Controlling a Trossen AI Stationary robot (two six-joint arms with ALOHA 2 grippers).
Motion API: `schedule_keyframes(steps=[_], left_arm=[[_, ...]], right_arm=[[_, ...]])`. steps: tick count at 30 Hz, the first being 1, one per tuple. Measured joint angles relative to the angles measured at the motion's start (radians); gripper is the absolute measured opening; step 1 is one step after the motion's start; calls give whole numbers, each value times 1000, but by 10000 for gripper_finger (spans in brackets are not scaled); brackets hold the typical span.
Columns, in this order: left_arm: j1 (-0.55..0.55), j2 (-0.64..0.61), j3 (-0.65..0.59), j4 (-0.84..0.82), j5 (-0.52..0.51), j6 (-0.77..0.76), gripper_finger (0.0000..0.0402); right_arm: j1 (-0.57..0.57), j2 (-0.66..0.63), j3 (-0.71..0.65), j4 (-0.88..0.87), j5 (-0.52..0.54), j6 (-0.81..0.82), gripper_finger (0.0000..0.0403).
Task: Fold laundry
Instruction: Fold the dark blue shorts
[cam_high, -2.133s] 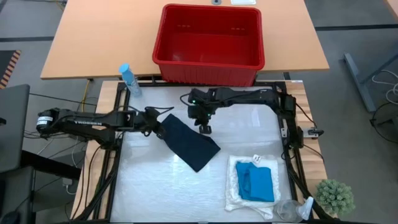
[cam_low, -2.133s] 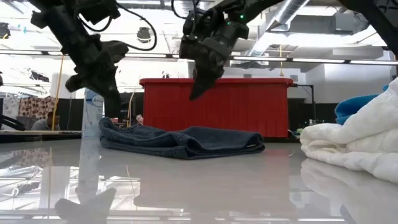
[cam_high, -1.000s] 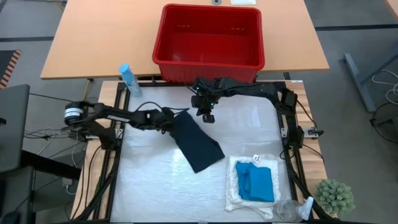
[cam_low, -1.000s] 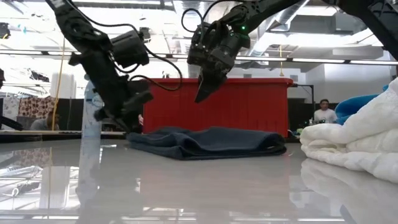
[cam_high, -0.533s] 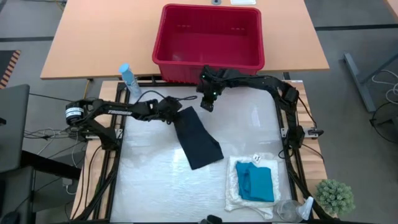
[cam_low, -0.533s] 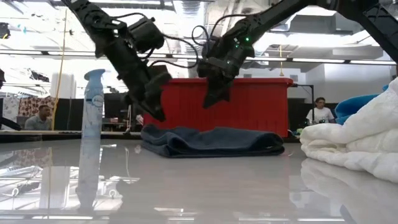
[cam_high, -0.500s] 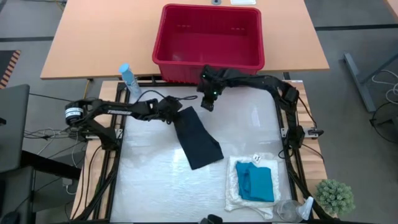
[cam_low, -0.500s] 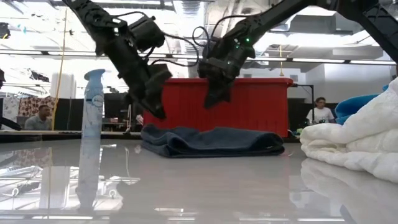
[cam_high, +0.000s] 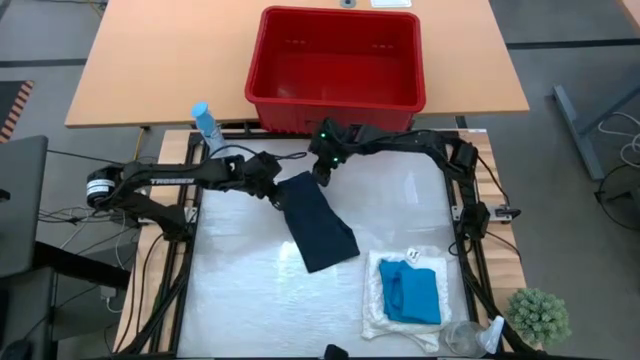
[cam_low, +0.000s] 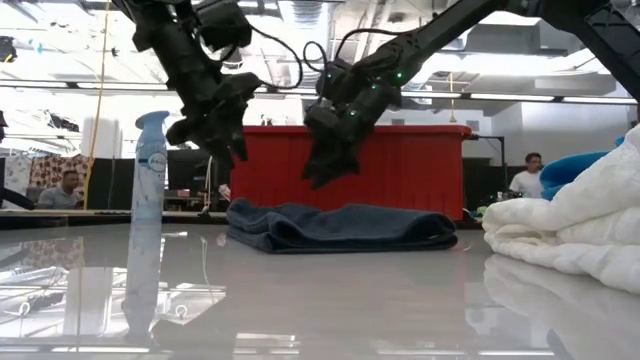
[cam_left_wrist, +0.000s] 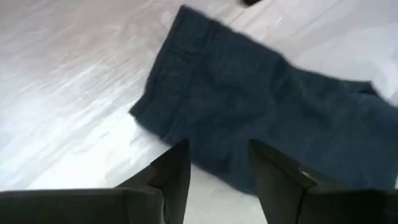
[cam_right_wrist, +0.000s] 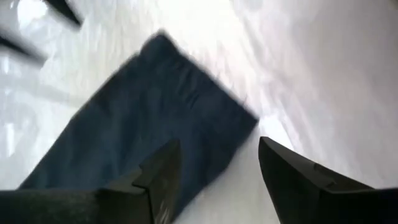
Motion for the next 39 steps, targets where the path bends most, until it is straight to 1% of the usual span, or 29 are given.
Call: schedule_keyframes(steps=[3,7,10,13,15,17,19,20,27,29,33,34,36,38,39], left_arm=[[-26,-1,0,24,-35,-26,155],[-51,7,0,38,-79,-49,155],[-59,14,0,44,-82,-51,155],[-63,20,1,43,-82,-66,155],[-63,24,0,51,-83,-67,155],[-64,26,0,44,-83,-68,155],[-64,26,-8,55,-84,-68,154],[-65,26,-13,65,-82,-69,154],[-66,28,-61,77,-73,-102,154],[-66,28,-62,77,-70,-80,155],[-60,28,-62,97,-44,-24,155],[-56,28,-62,110,-24,-20,155],[-52,28,-62,159,44,4,154],[-61,28,-62,236,133,36,153],[-72,31,-61,272,160,47,150]], right_arm=[[-1,-2,2,56,41,4,235],[-10,-2,3,53,60,5,235],[0,23,4,64,60,5,235],[8,58,2,57,59,36,235],[14,85,5,95,61,55,235],[11,103,2,83,67,82,235],[8,111,14,116,121,89,234],[3,111,13,102,126,81,234],[-4,112,11,59,84,98,234],[1,112,11,38,81,86,234],[5,112,11,4,78,57,234],[4,112,12,3,77,66,234],[-7,106,11,7,65,101,234],[-25,87,14,9,22,114,234],[-37,74,24,6,-2,114,234]])
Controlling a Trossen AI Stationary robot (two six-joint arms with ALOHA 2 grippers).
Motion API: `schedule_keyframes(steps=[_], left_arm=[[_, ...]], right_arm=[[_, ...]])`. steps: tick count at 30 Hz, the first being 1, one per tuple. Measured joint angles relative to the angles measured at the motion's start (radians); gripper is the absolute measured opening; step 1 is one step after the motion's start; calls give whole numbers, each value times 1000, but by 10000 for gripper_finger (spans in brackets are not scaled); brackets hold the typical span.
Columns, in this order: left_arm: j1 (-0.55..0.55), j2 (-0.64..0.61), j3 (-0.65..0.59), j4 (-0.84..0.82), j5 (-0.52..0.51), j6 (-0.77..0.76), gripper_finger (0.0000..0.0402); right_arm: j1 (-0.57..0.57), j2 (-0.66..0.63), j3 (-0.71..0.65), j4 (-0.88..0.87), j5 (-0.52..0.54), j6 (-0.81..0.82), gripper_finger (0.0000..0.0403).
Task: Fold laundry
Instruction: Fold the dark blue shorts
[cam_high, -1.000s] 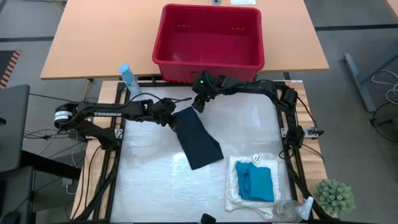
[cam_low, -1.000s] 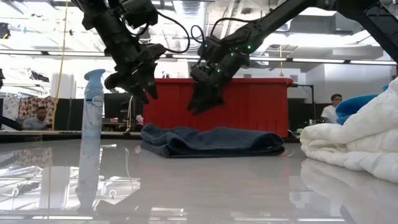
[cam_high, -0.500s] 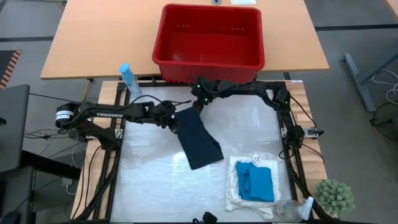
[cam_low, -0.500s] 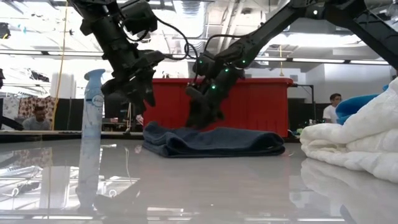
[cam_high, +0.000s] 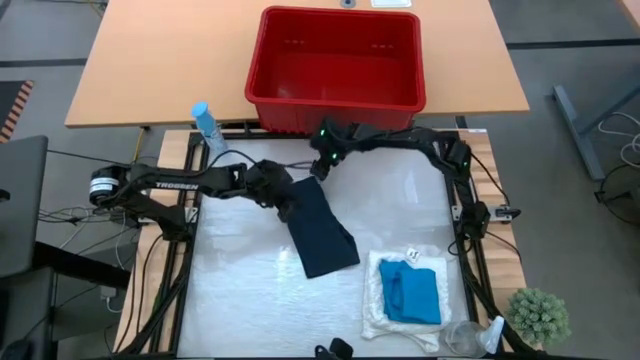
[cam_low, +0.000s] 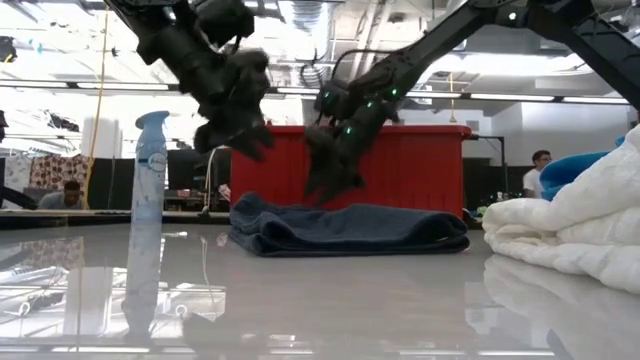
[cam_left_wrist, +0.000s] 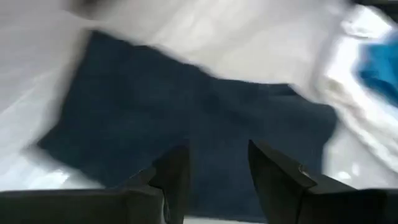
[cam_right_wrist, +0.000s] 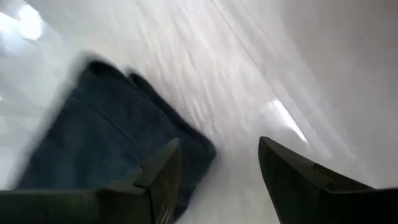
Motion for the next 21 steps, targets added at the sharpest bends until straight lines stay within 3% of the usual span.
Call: schedule_keyframes(steps=[5,10,17,21], left_arm=[[-71,46,0,18,-6,29,109],[-146,142,0,97,-29,63,13],[-219,339,4,172,-50,-45,1],[-237,367,8,131,-3,-42,0]], right_arm=[[-50,-73,32,-80,-59,-75,234],[-81,-124,31,-108,-56,-75,234],[-108,-206,31,-137,-52,-68,234],[-109,-250,31,-157,-42,-64,234]])
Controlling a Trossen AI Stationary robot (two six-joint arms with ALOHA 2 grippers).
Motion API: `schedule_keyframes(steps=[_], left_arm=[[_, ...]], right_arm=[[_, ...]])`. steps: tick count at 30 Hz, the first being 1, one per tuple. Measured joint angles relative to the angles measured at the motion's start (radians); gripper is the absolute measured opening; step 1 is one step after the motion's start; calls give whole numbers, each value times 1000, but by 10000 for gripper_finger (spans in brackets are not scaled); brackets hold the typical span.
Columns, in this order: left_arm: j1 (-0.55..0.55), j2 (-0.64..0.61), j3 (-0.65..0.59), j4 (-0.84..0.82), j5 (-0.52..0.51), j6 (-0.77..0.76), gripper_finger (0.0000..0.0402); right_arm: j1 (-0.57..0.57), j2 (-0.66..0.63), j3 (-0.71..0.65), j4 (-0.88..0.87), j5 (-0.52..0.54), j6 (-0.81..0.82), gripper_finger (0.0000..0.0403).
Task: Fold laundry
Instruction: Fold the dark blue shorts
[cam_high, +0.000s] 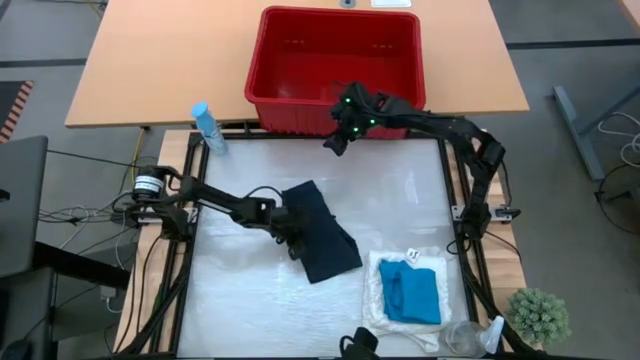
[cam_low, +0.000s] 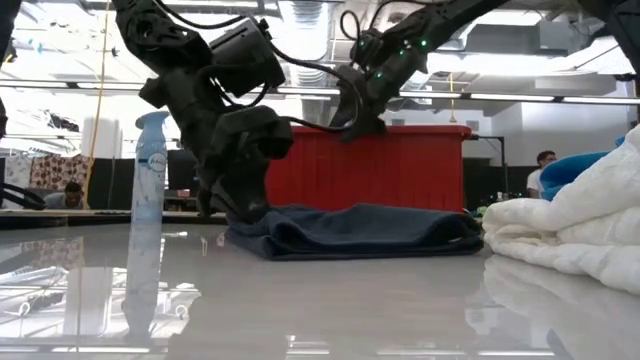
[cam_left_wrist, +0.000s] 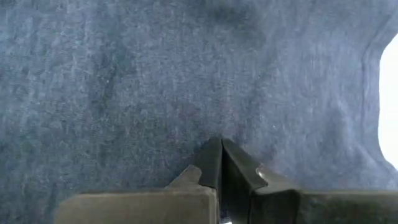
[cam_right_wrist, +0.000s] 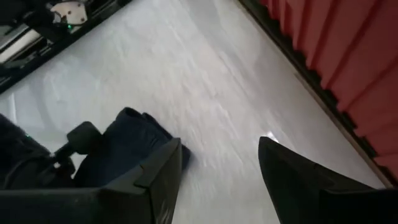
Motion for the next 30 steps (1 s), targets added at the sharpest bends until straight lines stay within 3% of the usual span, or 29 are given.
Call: schedule_keyframes(steps=[11,16,22,26,30], left_arm=[[81,-68,7,-433,-6,296,0],[111,-95,63,-631,-184,472,0],[111,-93,178,-697,-318,773,0],[111,-100,261,-755,-427,720,0],[129,-134,293,-603,-521,523,0]], right_arm=[[49,30,0,-107,24,-2,234],[92,93,0,-83,23,-105,234],[107,138,0,-30,20,-84,234],[98,138,0,-14,20,-90,234],[74,122,-1,-41,6,-90,234]])
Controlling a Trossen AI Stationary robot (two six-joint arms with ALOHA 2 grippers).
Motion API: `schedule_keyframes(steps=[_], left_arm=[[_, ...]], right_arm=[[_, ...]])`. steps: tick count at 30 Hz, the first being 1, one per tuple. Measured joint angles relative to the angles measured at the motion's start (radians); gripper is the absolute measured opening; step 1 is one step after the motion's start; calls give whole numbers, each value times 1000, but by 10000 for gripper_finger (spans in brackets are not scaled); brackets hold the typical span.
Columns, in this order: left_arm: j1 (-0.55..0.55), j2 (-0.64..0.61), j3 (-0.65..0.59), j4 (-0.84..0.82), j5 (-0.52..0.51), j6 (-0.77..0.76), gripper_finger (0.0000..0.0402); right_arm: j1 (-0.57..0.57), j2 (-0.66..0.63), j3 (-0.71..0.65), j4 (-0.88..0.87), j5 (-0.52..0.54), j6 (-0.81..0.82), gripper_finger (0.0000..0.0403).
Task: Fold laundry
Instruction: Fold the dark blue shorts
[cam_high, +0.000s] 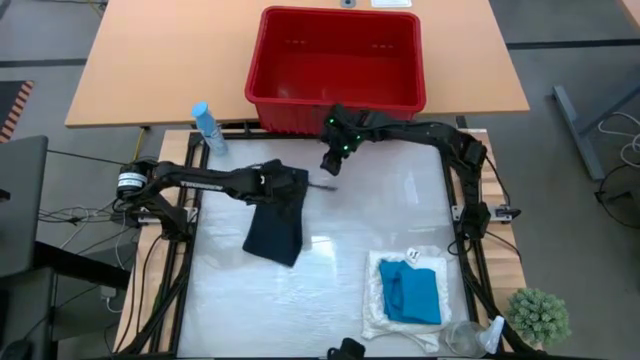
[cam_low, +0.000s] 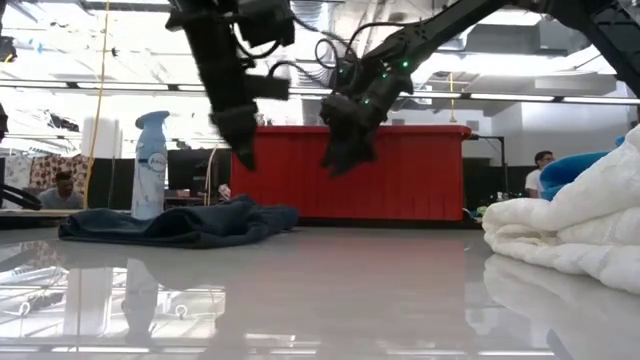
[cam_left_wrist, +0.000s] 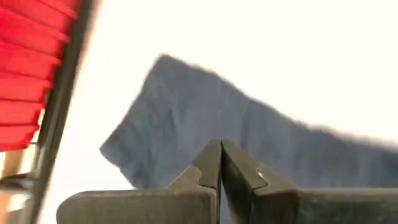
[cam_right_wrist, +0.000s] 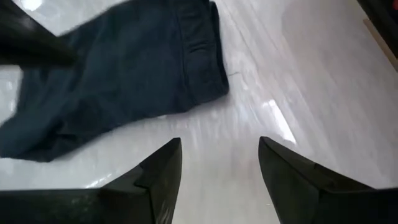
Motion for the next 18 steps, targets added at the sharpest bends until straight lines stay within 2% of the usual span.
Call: schedule_keyframes(steps=[4,6,12,14,18], left_arm=[[34,1,-58,249,-10,-137,0],[52,13,-81,315,-24,-194,0],[98,35,-123,322,-155,-289,0],[111,56,-137,343,-155,-290,0],[122,103,-141,409,-91,-274,0]], right_arm=[[-39,-65,0,-44,-21,-21,234],[-61,-99,1,-73,-16,-41,234],[-119,-190,1,-121,-13,-47,234],[-130,-222,1,-130,-12,-47,234],[-145,-273,1,-137,-12,-46,234]])
